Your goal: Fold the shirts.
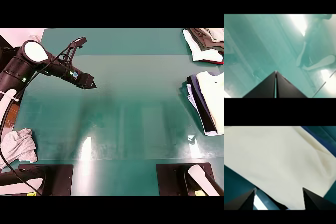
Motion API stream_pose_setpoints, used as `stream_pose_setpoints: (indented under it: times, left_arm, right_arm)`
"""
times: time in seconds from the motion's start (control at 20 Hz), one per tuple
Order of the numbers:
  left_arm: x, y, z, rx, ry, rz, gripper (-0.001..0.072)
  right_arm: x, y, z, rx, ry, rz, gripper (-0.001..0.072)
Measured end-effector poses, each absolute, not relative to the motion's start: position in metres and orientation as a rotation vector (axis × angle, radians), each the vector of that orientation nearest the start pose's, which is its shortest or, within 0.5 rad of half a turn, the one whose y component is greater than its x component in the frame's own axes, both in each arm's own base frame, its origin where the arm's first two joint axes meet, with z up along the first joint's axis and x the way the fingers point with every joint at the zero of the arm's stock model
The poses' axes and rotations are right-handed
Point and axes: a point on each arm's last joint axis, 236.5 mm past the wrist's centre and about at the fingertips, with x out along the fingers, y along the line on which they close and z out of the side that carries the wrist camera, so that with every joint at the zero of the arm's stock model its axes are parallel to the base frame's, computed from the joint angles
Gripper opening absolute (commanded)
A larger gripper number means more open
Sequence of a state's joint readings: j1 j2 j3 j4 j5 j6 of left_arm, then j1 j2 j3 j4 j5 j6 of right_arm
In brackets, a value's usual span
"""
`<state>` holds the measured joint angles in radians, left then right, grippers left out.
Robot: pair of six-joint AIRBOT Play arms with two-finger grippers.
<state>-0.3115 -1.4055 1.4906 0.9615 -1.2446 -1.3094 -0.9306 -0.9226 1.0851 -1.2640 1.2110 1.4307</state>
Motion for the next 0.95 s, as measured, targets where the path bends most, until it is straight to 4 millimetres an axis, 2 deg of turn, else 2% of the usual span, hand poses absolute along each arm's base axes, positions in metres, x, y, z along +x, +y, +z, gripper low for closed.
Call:
stream_pose_setpoints:
  times: [0.2, 0.25, 0.35, 0.4, 0.45, 0.7, 0.85, 0.95]
  left_arm:
    - [0.378, -0.257, 0.111, -0.111, 1.107, -0.817, 0.0026]
    - [0.377, -0.257, 0.111, -0.111, 1.111, -0.819, 0.0026]
    - [0.374, -0.258, 0.111, -0.116, 1.118, -0.827, 0.0026]
    - [0.374, -0.259, 0.112, -0.121, 1.119, -0.831, 0.0026]
    - [0.373, -0.259, 0.112, -0.124, 1.119, -0.833, 0.0026]
    - [0.373, -0.261, 0.114, -0.132, 1.117, -0.838, 0.0026]
    - [0.373, -0.261, 0.114, -0.133, 1.117, -0.839, 0.0026]
    - [0.373, -0.261, 0.114, -0.133, 1.117, -0.839, 0.0026]
  right_arm:
    - [0.268, -0.199, 0.128, 0.529, 0.839, -0.503, 0.0642]
    - [0.273, -0.189, 0.132, 0.512, 0.836, -0.474, 0.0592]
    - [0.285, -0.16, 0.138, 0.48, 0.838, -0.391, 0.0248]
    - [0.291, -0.146, 0.141, 0.458, 0.84, -0.347, 0.0115]
    - [0.297, -0.127, 0.144, 0.434, 0.845, -0.294, 0.0016]
    - [0.317, -0.042, 0.15, 0.313, 0.876, -0.043, 0.0017]
    - [0.319, -0.007, 0.15, 0.264, 0.891, 0.058, 0.0017]
    - [0.318, 0.005, 0.151, 0.244, 0.895, 0.095, 0.0017]
